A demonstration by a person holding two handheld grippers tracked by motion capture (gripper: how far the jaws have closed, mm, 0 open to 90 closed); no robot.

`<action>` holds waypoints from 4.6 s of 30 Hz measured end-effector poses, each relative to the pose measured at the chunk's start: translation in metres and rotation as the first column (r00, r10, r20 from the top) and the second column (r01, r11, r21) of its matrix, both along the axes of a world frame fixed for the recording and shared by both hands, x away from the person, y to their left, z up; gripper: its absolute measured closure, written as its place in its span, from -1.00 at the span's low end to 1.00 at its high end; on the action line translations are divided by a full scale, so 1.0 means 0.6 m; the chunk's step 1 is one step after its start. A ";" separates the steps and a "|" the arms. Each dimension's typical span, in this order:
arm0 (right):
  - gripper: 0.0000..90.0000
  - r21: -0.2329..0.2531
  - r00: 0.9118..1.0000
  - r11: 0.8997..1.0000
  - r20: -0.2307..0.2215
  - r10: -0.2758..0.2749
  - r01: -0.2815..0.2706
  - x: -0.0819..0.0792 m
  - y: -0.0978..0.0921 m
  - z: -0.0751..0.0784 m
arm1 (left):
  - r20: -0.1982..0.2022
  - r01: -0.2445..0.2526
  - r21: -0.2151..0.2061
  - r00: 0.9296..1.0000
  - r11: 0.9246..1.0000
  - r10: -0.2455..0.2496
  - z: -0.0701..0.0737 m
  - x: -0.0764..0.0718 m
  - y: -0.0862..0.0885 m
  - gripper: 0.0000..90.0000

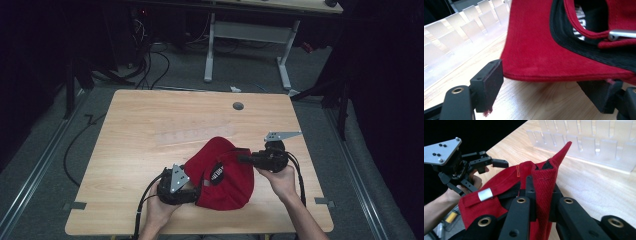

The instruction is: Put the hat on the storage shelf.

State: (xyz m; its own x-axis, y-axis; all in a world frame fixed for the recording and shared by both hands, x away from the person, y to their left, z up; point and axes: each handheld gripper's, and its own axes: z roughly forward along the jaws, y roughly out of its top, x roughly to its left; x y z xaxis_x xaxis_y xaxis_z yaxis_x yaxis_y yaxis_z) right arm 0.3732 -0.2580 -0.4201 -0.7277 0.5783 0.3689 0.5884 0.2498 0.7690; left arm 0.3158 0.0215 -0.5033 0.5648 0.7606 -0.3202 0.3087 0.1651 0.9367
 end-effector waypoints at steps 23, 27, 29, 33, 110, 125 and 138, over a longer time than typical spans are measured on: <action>0.86 0.039 0.998 0.999 -0.068 0.013 -0.010 0.006 -0.005 -0.025 | 0.005 0.031 0.046 1.000 0.998 -0.031 0.010 -0.003 -0.013 -0.31; 0.86 0.031 0.996 0.999 -0.087 0.013 -0.010 0.012 -0.006 -0.028 | 0.005 0.043 0.029 0.999 0.999 -0.044 0.016 -0.007 -0.012 -0.30; 0.86 0.022 0.995 1.000 -0.101 0.017 -0.014 0.016 -0.006 -0.032 | 0.013 0.050 0.017 0.999 0.999 -0.050 0.019 -0.011 -0.011 -0.29; 0.86 0.026 0.995 1.000 -0.102 0.017 -0.015 0.016 -0.002 -0.034 | 0.015 0.038 0.024 0.999 0.999 -0.039 0.019 -0.009 -0.007 -0.29; -0.03 -0.245 0.947 0.915 0.126 -0.297 0.320 -0.001 -0.038 -0.132 | -0.106 0.025 -0.221 0.993 0.975 -0.050 0.115 0.034 0.095 0.88; -0.10 -0.381 0.929 0.848 0.180 -0.322 0.368 -0.005 -0.026 -0.180 | -0.099 -0.045 -0.255 0.995 0.966 0.020 0.133 0.057 0.121 0.88; -0.14 -0.363 0.922 0.849 0.198 -0.331 0.383 -0.008 -0.026 -0.185 | -0.099 -0.091 -0.378 0.993 0.921 0.058 0.175 0.077 0.168 0.88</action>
